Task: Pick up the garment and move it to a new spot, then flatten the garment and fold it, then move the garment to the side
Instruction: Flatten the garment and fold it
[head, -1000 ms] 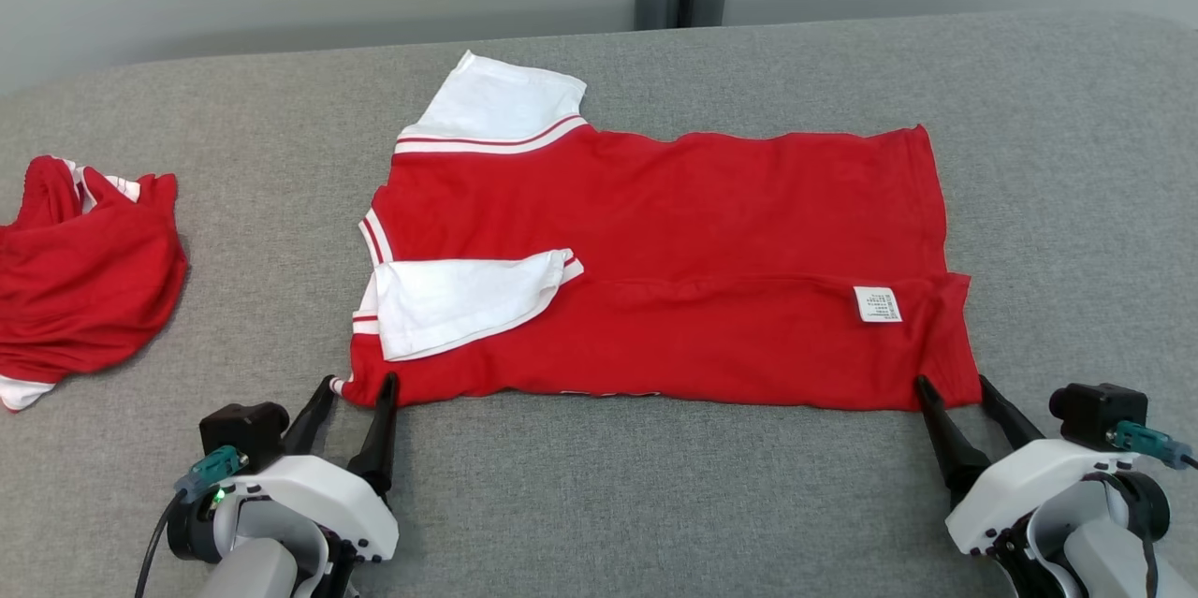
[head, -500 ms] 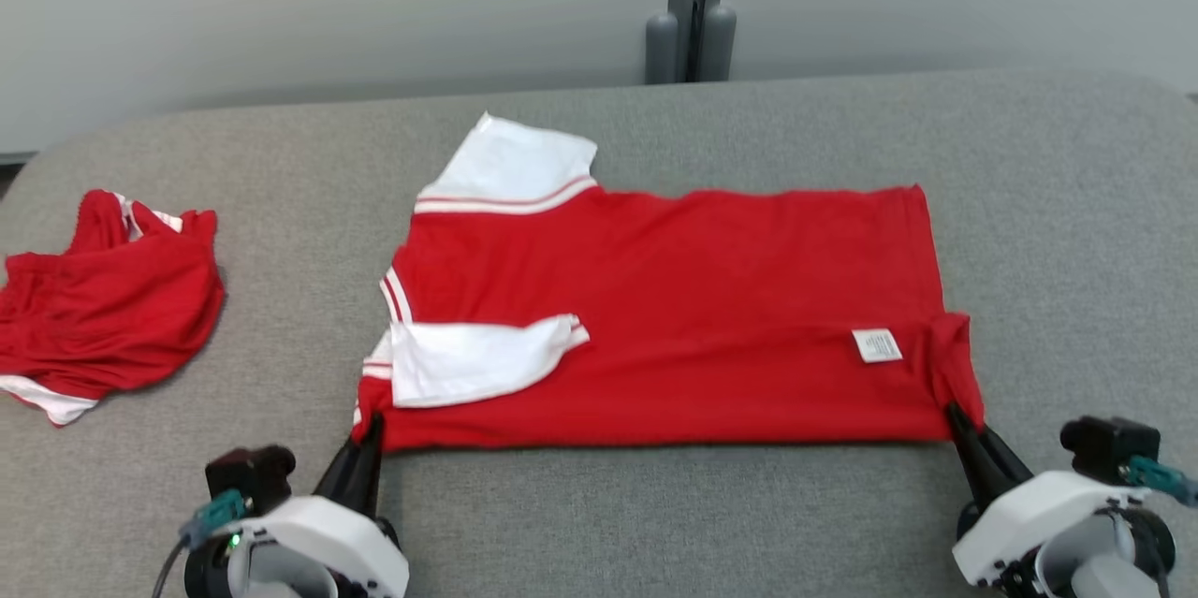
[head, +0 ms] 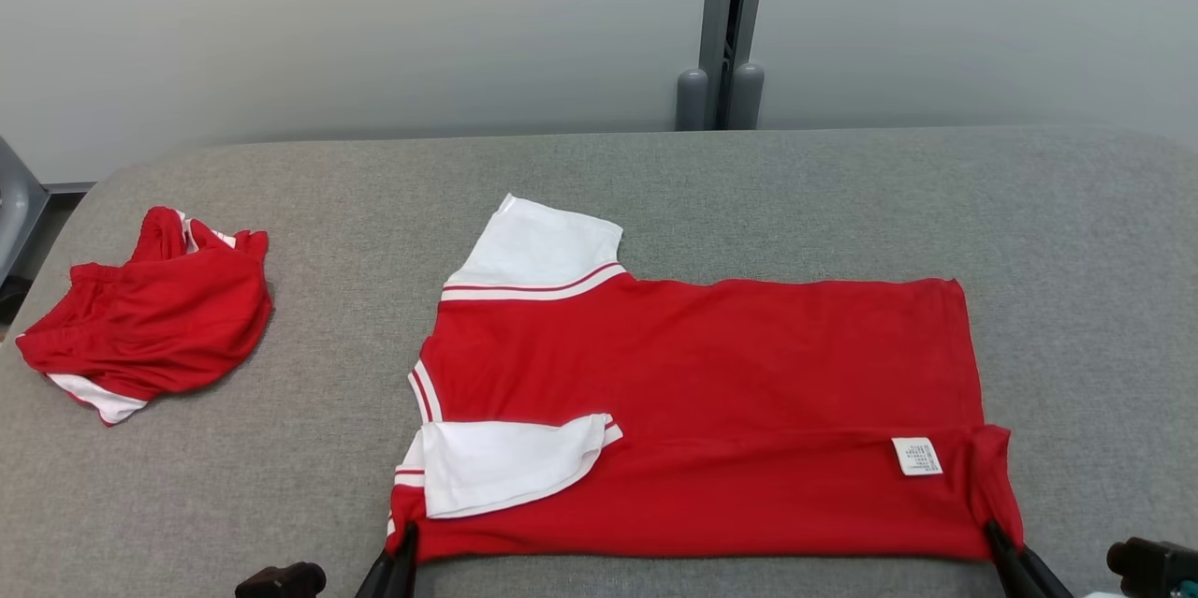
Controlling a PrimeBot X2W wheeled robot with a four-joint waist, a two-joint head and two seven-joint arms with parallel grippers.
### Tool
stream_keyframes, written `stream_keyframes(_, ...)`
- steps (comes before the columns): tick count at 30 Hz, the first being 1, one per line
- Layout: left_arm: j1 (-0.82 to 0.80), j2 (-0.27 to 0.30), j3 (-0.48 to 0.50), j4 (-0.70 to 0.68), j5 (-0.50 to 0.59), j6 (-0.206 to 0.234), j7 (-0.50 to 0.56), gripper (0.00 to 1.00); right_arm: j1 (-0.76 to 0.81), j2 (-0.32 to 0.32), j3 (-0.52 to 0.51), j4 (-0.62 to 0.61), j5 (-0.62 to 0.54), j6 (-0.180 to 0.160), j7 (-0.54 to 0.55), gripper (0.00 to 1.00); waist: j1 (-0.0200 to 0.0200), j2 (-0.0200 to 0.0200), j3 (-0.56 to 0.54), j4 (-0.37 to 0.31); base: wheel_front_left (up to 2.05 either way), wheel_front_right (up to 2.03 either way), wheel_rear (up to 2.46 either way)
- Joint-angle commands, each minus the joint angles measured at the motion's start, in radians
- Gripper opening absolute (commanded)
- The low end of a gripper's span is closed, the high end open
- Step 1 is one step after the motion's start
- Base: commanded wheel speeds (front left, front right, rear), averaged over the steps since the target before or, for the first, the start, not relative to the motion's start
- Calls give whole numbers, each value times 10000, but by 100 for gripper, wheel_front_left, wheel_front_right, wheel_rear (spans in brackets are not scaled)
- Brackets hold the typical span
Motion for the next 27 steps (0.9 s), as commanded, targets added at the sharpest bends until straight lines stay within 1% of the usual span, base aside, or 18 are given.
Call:
stream_keyframes(1, 100, 20, 121, -177, 130, 142, -3, 15, 221, 1, -193, -119, -161, -1, 108, 37, 0, 0, -10, 18, 0, 0, 0)
stream_keyframes(2, 126, 11, 145, -278, 227, 190, -3, 69, 279, 62, -285, -197, -224, -2, 158, 98, 0, 0, -21, 25, 0, 0, 0)
stream_keyframes(3, 154, 5, 137, -348, 351, 241, -1, 100, 327, 135, -358, -259, -283, -1, 207, 100, 0, 0, -35, 28, 0, 0, 0)
stream_keyframes(9, 231, 31, 591, -1115, 828, 414, -1, 100, 312, 293, -807, -795, -895, -1, -13, 100, 0, 0, -143, 13, 0, 0, 0)
stream_keyframes(16, 352, 38, 1754, -2705, 1660, 532, -1, 100, 169, 551, -1654, -1998, -2217, -1, -390, 100, 0, 0, -344, -15, 0, 0, 0)
stream_keyframes(21, 268, 117, 2317, -3400, 2310, 611, -1, 100, 268, 904, -2057, -2879, -3043, -1, -490, 100, 0, 0, -405, -36, 0, 0, 0)
stream_keyframes(24, 277, 180, 2512, -3689, 2735, 687, -1, 100, 375, 1133, -2254, -3279, -3366, -1, -529, 100, 0, 0, -430, -39, 0, 0, 0)
stream_keyframes(26, 295, 336, 2528, -3814, 3164, 763, -1, 100, 453, 1251, -2331, -3521, -3571, -1, -532, 100, 0, 0, -440, -40, 0, 0, 0)
stream_keyframes(27, 319, 305, 2533, -3843, 3267, 792, -1, 100, 483, 1304, -2354, -3618, -3645, -1, -535, 100, 0, 0, -446, -39, 0, 0, 0)
